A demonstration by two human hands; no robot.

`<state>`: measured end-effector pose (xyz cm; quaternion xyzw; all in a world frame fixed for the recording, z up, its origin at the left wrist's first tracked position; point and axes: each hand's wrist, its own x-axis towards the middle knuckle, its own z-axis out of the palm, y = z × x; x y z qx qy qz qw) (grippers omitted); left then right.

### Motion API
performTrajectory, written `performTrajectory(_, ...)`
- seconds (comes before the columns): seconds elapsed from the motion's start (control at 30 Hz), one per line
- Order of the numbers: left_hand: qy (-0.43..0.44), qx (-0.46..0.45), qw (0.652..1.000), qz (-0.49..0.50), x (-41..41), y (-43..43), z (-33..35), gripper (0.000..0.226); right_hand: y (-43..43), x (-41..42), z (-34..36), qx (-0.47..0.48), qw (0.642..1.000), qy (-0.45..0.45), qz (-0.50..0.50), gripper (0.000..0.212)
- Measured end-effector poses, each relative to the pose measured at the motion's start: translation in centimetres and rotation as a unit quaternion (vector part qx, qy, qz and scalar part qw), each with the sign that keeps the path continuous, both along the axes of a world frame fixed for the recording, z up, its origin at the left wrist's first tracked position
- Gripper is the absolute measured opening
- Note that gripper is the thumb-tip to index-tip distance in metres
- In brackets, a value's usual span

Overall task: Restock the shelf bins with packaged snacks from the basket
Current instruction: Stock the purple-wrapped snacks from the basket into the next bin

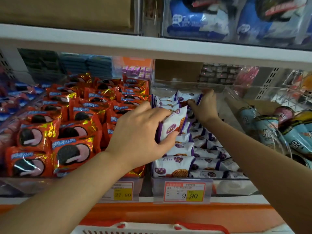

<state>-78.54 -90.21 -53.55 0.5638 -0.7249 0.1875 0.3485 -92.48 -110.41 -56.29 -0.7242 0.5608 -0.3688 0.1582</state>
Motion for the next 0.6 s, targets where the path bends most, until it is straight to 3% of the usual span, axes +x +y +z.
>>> performTrajectory(0.1, 0.001, 0.007, 1.0, 0.004, 0.0, 0.0, 0.0, 0.04, 1.3, -0.4, 0.6, -0.061, 0.998, 0.014, -0.004, 0.05)
performTrajectory(0.2, -0.01, 0.008, 1.0, 0.003, 0.1, -0.1, 0.1, 0.041, 3.8, -0.8, 1.4, -0.085, 0.993, -0.063, 0.055, 0.027)
performTrajectory(0.27, -0.004, 0.016, 1.0, -0.002, 0.1, -0.1, 0.3, 0.047, 5.7, -0.8, 1.8, -0.044, 0.981, -0.146, 0.117, 0.015)
performTrajectory(0.37, 0.048, 0.081, 0.995, 0.023, -0.1, 0.1, 0.6, 0.058, 8.7, -1.2, 2.2, 0.039, 0.947, -0.243, 0.205, 0.027)
performTrajectory(0.47, 0.099, 0.115, 0.988, 0.043, -0.2, 0.0, 0.4, 0.053, 11.2, -2.2, 2.7, 0.092, 0.921, -0.251, 0.285, 0.041)
performTrajectory(0.6, 0.11, 0.125, 0.985, 0.047, -0.3, -0.3, 0.7, 0.049, 13.0, -3.1, 3.4, 0.149, 0.892, -0.282, 0.322, 0.029)
